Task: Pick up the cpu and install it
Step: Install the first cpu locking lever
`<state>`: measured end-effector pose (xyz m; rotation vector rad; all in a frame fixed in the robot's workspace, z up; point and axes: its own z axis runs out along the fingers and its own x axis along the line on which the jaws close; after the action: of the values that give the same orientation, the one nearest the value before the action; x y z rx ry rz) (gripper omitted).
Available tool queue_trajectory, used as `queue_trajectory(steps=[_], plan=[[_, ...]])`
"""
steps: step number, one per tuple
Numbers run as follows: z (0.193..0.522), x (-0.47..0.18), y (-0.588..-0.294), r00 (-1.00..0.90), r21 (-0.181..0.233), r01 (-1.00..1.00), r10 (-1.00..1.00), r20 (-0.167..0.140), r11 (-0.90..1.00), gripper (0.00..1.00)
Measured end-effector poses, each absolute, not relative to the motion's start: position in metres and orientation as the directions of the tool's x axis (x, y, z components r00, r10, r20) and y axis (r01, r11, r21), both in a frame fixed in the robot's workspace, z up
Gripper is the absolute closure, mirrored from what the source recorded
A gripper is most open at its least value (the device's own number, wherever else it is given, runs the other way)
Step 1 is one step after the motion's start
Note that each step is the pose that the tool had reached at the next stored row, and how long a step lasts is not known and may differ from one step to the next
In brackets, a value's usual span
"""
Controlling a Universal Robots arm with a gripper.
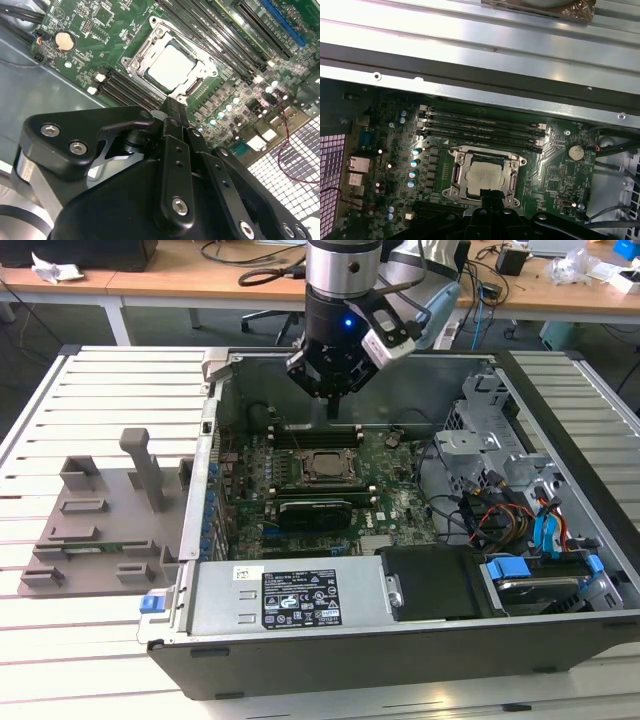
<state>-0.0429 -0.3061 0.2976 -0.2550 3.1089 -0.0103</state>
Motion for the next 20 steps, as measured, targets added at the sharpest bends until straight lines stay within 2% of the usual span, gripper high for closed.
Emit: queue_trajectory(steps=[10, 17, 20], plan=[[0.2976, -0.0429, -0.3061, -0.971, -0.008, -0.236, -0.236, -0.022, 0.972, 0.89], [0.2973, -0.0429, -0.3061, -0.987, -0.012, -0.158, -0.158, -0.020, 0.987, 0.89], [0.2967, -0.0429, -0.3060, -0.990, -0.009, -0.139, -0.139, -0.003, 0.990, 0.89]])
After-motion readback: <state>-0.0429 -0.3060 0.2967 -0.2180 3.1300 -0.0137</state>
